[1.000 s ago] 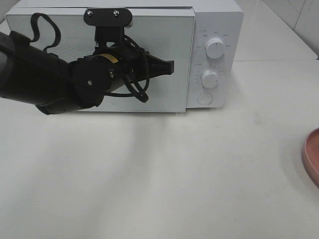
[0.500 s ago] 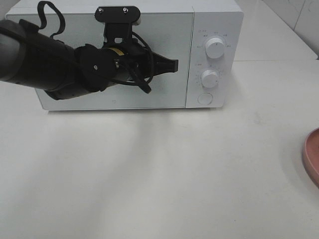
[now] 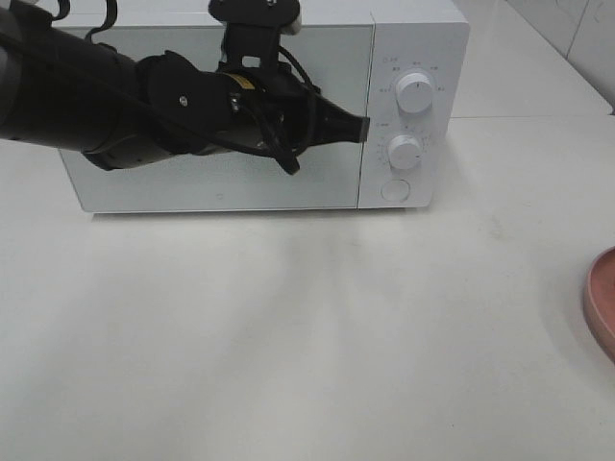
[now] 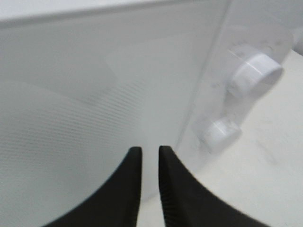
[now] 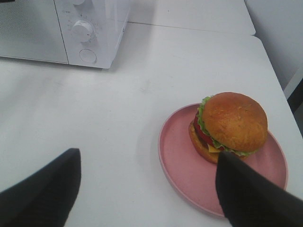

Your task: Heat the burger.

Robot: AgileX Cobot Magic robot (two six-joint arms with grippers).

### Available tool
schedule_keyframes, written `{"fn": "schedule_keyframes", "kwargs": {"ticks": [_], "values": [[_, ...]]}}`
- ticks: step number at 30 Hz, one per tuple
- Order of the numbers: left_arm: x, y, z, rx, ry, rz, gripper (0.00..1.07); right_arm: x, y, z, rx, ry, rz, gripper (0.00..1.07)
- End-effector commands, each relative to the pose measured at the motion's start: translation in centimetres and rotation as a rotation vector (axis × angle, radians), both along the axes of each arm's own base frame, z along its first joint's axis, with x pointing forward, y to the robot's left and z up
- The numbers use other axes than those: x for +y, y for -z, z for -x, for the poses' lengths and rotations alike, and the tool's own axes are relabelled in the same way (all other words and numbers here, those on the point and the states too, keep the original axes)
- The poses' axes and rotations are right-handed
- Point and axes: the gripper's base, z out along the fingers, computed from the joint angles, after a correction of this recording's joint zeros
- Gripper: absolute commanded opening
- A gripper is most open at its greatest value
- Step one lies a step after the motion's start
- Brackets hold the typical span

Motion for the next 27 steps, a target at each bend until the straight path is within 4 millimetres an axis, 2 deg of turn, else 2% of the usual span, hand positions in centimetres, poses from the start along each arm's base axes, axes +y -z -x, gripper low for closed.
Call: {"fn": "schedule_keyframes", "kwargs": {"ticks": [1, 2, 4, 8, 9, 14, 15, 19, 21, 25, 27], "values": [[-0.8, 0.3, 1.6, 0.113, 0.108, -0.062, 0.67, 0.0, 0.0, 0.4, -0.025, 0.004, 0.004, 0.76], [-0.8, 0.3, 1.6, 0.113, 0.108, -0.062, 0.67, 0.0, 0.0, 0.4, -0.025, 0.004, 0.004, 0.76], [-0.9, 1.2, 2.5, 0.224, 0.167, -0.103, 1.02, 0.0, 0.0, 0.4, -0.025, 0.004, 0.004, 0.76], [-0.8, 1.9, 3.6, 0.346, 0.232, -0.153, 0.99, 0.0, 0.0, 0.4, -0.025, 0.004, 0.004, 0.76], [-0.7, 2.4, 4.4, 0.432, 0.280, -0.188, 0.99, 0.0, 0.0, 0.4, -0.025, 0.004, 0.004, 0.76], [-0.3, 2.2, 6.1, 0.579, 0.371, -0.241, 0.99, 0.0, 0.0, 0.4, -0.025, 0.004, 0.004, 0.76], [0.0, 1.7, 6.9, 0.633, 0.417, -0.268, 0.99, 0.0, 0.0, 0.4, -0.025, 0.004, 0.004, 0.76], [0.5, 0.7, 8.0, 0.697, 0.474, -0.300, 0.98, 0.0, 0.0, 0.4, -0.025, 0.004, 0.004, 0.76], [1.0, -0.6, 9.1, 0.747, 0.515, -0.312, 0.98, 0.0, 0.0, 0.4, -0.025, 0.004, 0.004, 0.76], [1.7, -1.9, 10.0, 0.802, 0.518, -0.326, 0.98, 0.0, 0.0, 0.4, -0.025, 0.004, 0.004, 0.76], [2.9, -2.9, 10.5, 0.841, 0.473, -0.386, 0.98, 0.0, 0.0, 0.4, -0.025, 0.004, 0.004, 0.76]]}}
